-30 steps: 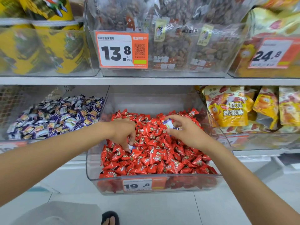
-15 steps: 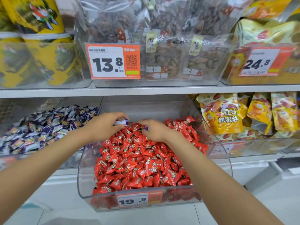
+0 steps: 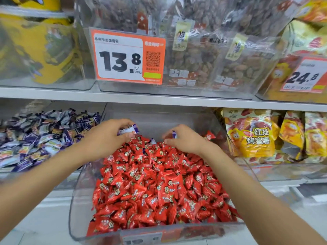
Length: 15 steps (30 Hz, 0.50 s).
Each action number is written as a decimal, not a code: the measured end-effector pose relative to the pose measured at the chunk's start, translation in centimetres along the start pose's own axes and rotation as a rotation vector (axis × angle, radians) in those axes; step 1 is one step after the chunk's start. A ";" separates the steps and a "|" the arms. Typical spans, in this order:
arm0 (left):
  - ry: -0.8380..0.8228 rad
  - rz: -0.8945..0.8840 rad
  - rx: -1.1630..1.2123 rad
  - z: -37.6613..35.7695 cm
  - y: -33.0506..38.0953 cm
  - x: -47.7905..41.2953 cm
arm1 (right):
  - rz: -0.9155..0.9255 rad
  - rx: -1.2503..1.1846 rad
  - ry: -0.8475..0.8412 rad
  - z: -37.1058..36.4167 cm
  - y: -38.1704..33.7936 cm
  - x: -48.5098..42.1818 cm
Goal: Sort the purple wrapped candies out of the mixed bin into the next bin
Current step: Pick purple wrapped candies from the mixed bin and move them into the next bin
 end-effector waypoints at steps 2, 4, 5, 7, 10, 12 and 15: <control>0.013 0.006 0.017 0.1 -0.1 0.1 | -0.104 0.023 0.016 -2.4 0.4 -3.5; 0.023 0.000 0.033 0.1 0.0 0.2 | -0.193 0.051 0.095 -4.2 0.6 -5.8; 0.028 -0.003 0.043 0.1 0.0 0.2 | -0.219 0.077 0.138 -4.5 0.4 -6.2; 0.039 -0.003 0.066 0.1 0.0 0.2 | -0.232 0.075 0.140 -4.9 0.4 -6.9; 0.039 -0.002 0.082 0.1 0.1 0.2 | -0.181 -0.061 0.022 -5.6 0.6 -7.5; 0.039 0.002 0.089 0.2 0.2 0.3 | -0.095 -0.204 -0.008 -6.0 0.9 -7.4; 0.038 -0.002 0.116 0.3 0.4 0.6 | -0.006 -0.356 -0.007 -6.2 1.3 -6.7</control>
Point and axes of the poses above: each hand's wrist, its own x-axis away from the middle knuckle, its own z-axis out of the back of the hand, y = z × x, the point moved 5 cm from there along -x, towards the middle knuckle, and after that the axes turned 10 degrees about -y, right-handed, at the moved point
